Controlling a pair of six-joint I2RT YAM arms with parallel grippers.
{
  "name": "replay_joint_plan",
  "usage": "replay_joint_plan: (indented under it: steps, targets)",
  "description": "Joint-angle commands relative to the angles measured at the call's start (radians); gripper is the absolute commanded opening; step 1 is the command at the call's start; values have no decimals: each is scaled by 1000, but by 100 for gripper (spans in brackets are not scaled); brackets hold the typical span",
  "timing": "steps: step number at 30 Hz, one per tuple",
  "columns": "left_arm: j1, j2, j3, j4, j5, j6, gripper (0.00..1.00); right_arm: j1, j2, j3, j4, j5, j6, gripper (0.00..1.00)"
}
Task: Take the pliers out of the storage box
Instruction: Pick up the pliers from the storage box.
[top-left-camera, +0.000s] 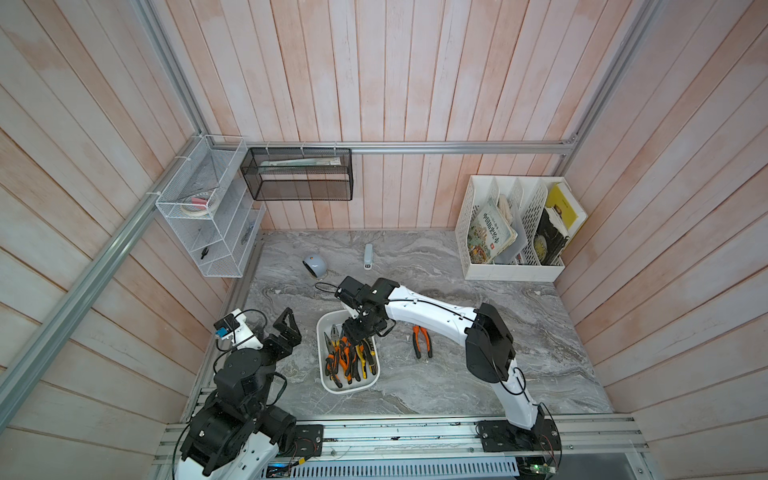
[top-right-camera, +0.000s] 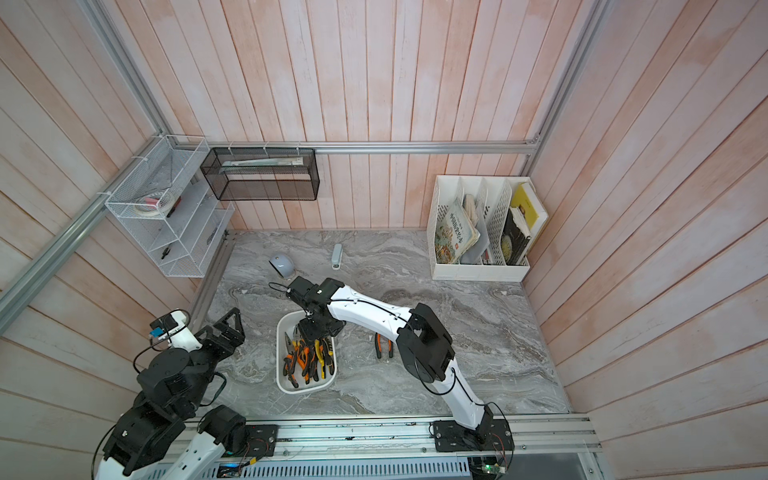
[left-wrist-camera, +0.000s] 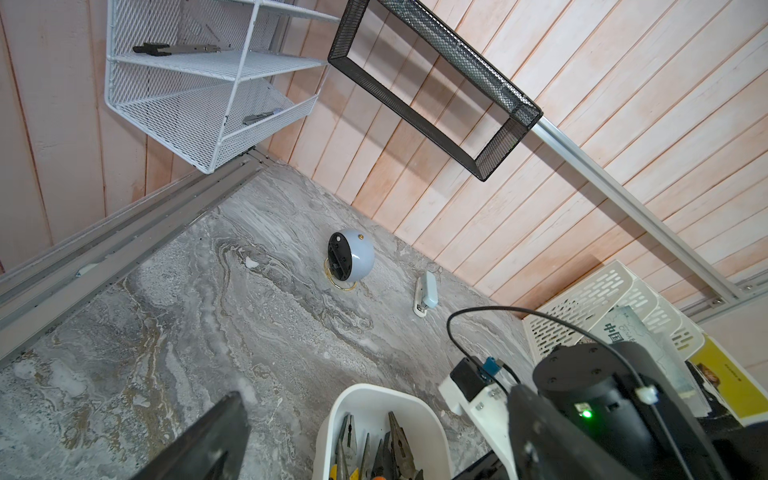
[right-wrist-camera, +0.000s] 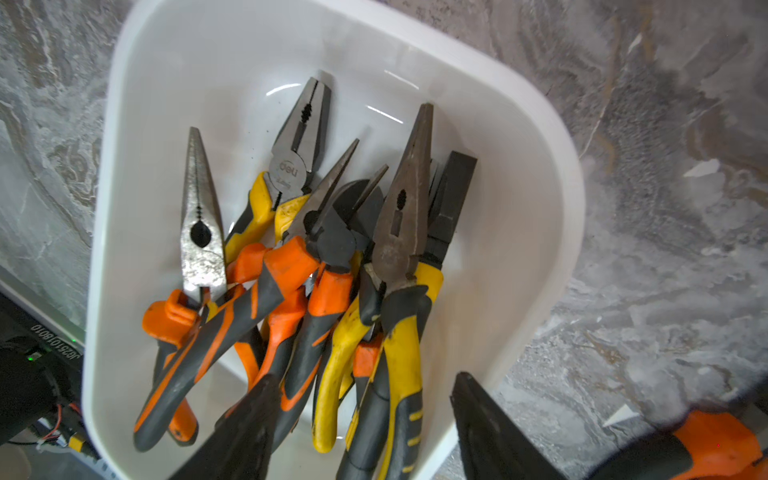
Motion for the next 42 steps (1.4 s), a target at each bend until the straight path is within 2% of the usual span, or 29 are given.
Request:
replay_joint_plan:
  steps: [1,15,21,28,35,42]
  targets:
    - [-8,-12,-10,16,-7,8,100,-4,29,6,-26,-9,-18,69]
    - [-13,-2,-9,3,-21,2,100,-5,31,-66,50,-56,2,57]
    - [-15,3,-7,-1,-26,1,100,-5,23,-85,73,-55,19,39]
    - [-17,4,-6,-1,-28,-2,100,-5,-21,-95,93,-17,27,24]
    - [-18,3,-7,0,-30,-2,100,-5,-128,-166,192,63,53,1]
    - [-20,4,-7,-1,-31,-2,100,-28,-319,-338,382,93,70,0]
